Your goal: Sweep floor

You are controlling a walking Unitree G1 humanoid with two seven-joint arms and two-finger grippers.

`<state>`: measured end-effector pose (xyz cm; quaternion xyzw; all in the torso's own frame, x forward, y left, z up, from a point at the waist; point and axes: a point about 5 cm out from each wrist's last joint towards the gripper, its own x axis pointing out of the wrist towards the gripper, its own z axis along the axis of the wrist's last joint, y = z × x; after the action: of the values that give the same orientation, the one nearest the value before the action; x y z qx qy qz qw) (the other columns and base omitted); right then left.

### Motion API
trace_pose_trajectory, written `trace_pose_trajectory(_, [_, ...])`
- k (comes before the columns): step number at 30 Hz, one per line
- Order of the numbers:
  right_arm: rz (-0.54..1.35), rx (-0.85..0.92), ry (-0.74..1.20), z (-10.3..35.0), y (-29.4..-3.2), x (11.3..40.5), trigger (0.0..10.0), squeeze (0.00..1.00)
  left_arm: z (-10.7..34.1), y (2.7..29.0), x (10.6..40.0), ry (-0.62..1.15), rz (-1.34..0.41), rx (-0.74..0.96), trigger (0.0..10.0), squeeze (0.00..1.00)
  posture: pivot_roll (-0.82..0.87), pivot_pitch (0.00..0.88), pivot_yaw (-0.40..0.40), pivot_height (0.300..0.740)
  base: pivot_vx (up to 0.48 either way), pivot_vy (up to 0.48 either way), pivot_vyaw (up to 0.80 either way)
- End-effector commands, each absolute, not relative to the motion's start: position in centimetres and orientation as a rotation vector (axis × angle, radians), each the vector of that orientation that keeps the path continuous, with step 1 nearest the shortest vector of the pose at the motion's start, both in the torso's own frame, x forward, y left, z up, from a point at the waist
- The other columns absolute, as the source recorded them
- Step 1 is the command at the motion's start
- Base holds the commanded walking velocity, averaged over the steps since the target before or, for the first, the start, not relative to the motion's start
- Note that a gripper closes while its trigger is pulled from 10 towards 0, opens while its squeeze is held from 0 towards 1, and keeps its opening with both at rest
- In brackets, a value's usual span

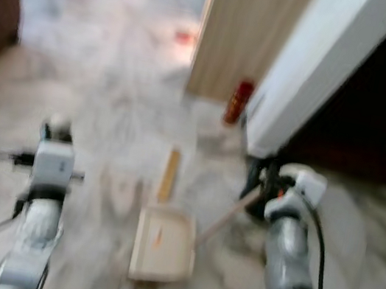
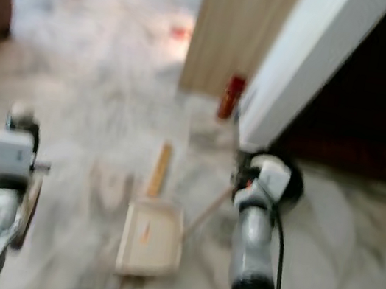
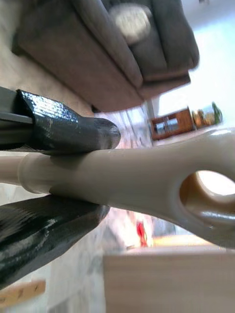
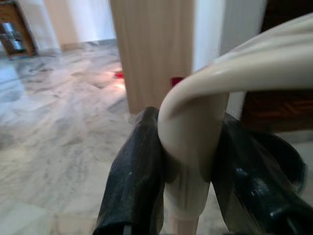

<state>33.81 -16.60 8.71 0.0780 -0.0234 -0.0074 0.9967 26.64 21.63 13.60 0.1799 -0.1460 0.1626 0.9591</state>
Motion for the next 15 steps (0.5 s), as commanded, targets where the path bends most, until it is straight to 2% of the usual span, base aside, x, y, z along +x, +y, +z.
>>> trace_pose_trajectory(1, [-0.048, 0.157, -0.082, 9.43, -17.76, 33.88, 10.0, 0.00, 14.68, 20.83, 26.81, -0.349, 0.309, 0.369, 10.0, 0.00, 0.14, 0.126, -0.133, 0.740, 0.000, 0.345, -0.79])
trace_pose_trajectory(12, [-0.046, 0.156, -0.077, 9.45, -17.71, 33.93, 10.0, 0.00, 14.87, 20.99, 26.91, -0.354, 0.316, 0.371, 10.0, 0.00, 0.14, 0.128, -0.136, 0.740, 0.000, 0.429, -0.78])
trace_pose_trajectory(15, [-0.048, 0.154, -0.088, 9.55, -17.73, 33.91, 10.0, 0.00, 14.89, 21.02, 26.88, -0.353, 0.317, 0.373, 10.0, 0.00, 0.15, 0.130, -0.136, 0.740, 0.000, 0.439, -0.31])
